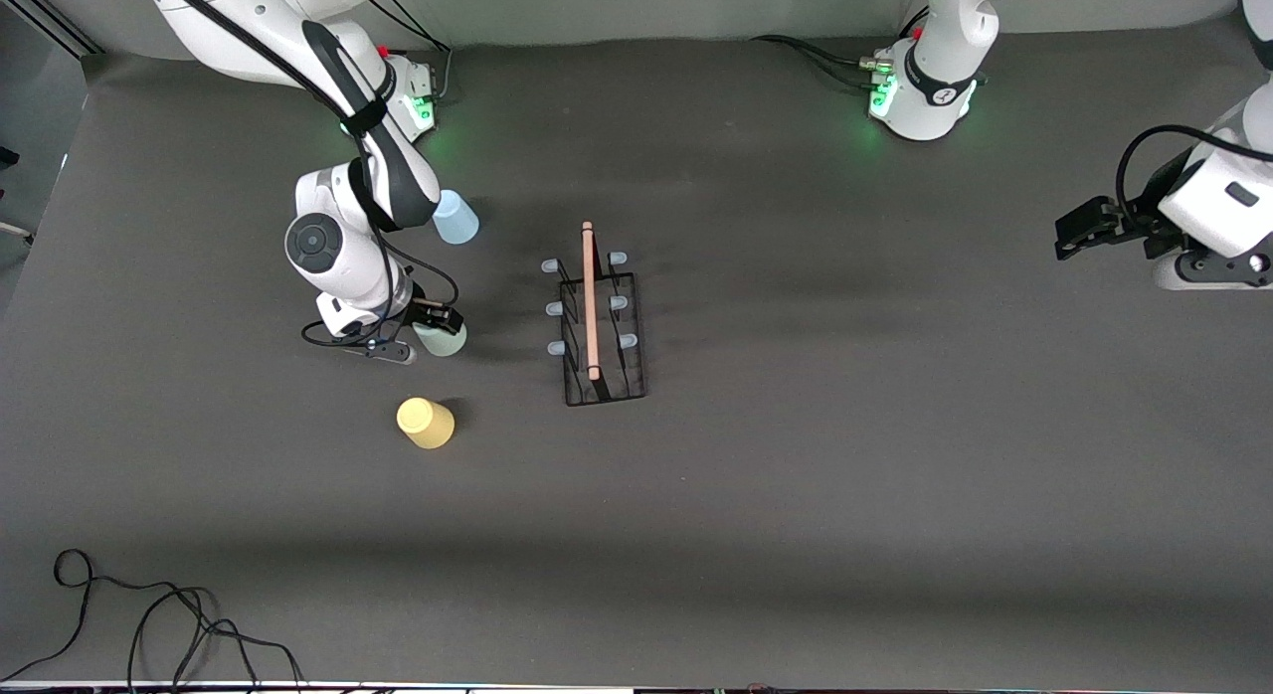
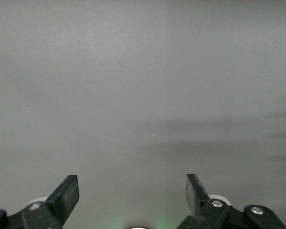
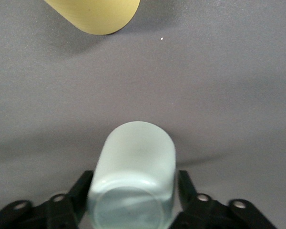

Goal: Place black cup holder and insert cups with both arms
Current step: 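Grasp the pale green cup with the right gripper while left withdraws, then slide the pale green cup onto a rack peg with the right gripper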

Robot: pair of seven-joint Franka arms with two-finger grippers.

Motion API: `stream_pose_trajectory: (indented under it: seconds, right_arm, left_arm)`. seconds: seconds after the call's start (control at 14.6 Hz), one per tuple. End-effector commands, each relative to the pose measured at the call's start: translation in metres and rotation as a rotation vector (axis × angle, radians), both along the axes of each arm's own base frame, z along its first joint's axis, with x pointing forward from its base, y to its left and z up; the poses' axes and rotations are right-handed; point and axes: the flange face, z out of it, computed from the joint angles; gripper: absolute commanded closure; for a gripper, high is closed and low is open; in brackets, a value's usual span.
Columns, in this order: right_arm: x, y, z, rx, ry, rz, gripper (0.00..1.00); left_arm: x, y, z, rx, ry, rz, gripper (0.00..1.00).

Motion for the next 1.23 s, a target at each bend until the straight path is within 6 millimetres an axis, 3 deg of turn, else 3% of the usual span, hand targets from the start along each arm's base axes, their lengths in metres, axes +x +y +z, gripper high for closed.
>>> stream_pose_trajectory:
  seconds: [0.0,0.21,0.41,0.55,0.62,0.89,0.96,1.16]
  right_arm:
    - [0.002,0.002,0.013,0.011,-0.002,-0.010,1.00]
    - [0.010,0.011,0.052,0.026,-0.004,-0.010,1.00]
    - [0.033,0.026,0.124,0.030,0.062,-0.038,1.00]
    - [0.044,0.057,0.166,0.029,0.063,-0.078,1.00]
    - [0.043,0.076,0.177,0.028,0.055,-0.101,1.00]
    - [0.012,0.179,0.183,0.086,0.033,-0.203,1.00]
    - [0.003,0.194,0.180,0.085,0.029,-0.220,1.00]
    - [-0.008,0.202,0.171,0.073,0.040,-0.218,1.00]
  left_arm:
    - [-0.006,0.000,0.014,0.003,0.014,-0.007,0.00]
    - [-0.009,0.000,0.019,0.003,0.023,-0.010,0.00]
    - [-0.011,0.001,0.019,0.012,0.036,-0.013,0.00]
    - [-0.008,0.001,0.015,0.012,0.035,-0.012,0.00]
    - [-0.008,0.001,0.015,0.014,0.033,-0.010,0.00]
    - [-0.004,0.001,0.008,0.016,0.031,-0.006,0.00]
    - [-0.004,0.001,0.010,0.016,0.031,-0.006,0.00]
    - [-0.004,0.000,0.010,0.016,0.027,-0.008,0.00]
